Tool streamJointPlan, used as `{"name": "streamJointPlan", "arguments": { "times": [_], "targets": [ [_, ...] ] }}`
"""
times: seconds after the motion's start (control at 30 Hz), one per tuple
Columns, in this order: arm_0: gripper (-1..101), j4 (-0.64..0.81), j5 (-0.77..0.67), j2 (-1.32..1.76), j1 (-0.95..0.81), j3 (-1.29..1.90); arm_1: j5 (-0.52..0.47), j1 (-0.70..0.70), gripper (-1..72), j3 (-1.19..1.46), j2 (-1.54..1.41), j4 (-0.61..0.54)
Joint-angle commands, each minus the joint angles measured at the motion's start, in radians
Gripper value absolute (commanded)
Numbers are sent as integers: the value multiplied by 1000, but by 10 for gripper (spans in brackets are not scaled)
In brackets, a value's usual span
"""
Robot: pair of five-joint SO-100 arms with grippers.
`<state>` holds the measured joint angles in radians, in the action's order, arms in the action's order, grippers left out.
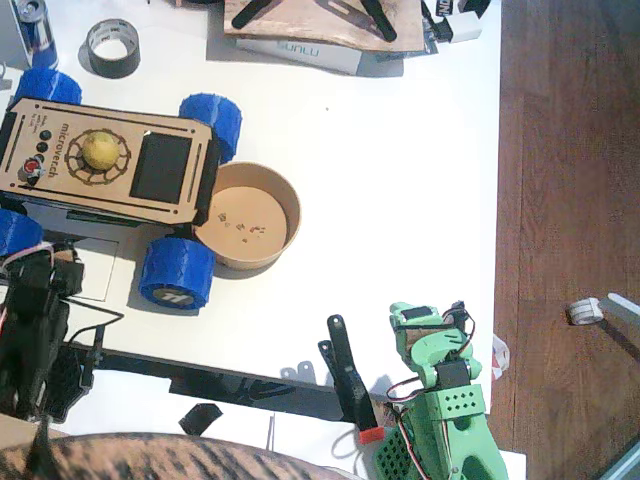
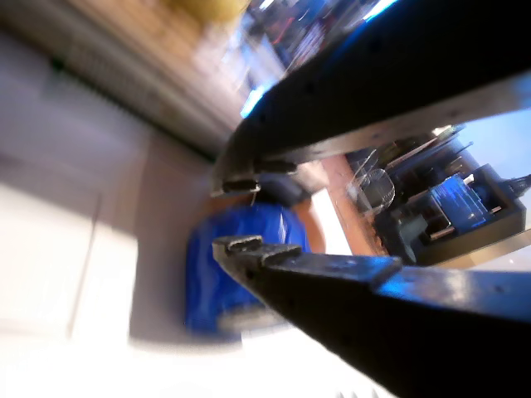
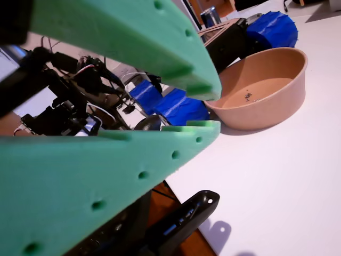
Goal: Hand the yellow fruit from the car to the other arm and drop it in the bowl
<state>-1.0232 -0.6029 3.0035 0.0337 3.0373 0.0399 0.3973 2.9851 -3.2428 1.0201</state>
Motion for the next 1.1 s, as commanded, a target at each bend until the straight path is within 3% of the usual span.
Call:
{"name": "streamJointPlan", "arguments": {
  "times": [0.0, 0.27, 0.43, 0.77, 1.07],
  "targets": [
    [78, 61, 8, -144, -21, -178, 5, 3, 0, -46, -6, 3],
    [110, 178, 29, -551, -21, -495, 3, 5, 0, -46, -6, 3],
    [155, 219, 123, -736, -21, -649, 3, 5, 0, -46, -6, 3],
    [276, 244, 199, -1074, -21, -916, 2, 5, 0, -46, -6, 3],
    [331, 152, 196, -1324, -15, -1230, 2, 6, 0, -44, -6, 3]
  ]
}}
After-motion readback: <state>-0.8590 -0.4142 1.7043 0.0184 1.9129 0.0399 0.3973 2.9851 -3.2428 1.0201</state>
